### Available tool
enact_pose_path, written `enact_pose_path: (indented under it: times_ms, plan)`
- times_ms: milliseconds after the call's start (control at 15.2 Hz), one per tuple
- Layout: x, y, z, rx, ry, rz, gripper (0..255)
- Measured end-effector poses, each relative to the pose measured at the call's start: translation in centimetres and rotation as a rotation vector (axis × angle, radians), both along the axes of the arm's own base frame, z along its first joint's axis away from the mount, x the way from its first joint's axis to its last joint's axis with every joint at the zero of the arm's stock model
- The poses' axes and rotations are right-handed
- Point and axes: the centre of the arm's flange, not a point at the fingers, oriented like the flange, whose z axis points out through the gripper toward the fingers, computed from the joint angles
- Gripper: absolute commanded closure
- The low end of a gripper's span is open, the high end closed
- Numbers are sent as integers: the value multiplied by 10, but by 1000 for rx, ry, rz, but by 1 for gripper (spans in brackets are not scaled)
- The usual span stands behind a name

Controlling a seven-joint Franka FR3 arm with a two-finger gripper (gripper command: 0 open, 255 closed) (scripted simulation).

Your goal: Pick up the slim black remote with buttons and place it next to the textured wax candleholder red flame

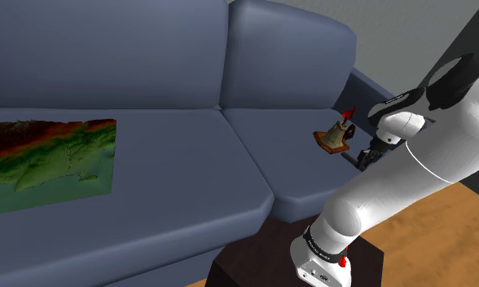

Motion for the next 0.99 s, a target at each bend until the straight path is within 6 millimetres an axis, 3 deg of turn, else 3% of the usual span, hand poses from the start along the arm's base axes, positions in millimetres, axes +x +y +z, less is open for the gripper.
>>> enact_pose_path:
  times_ms: [396, 462, 858, 990]
  plan:
    - [0, 0, -5, -1, 0, 0, 255]
    - [0, 0, -5, -1, 0, 0, 0]
    - [0, 0, -5, -1, 0, 0, 0]
    - [-2, -2, 10, -1, -2, 0, 0]
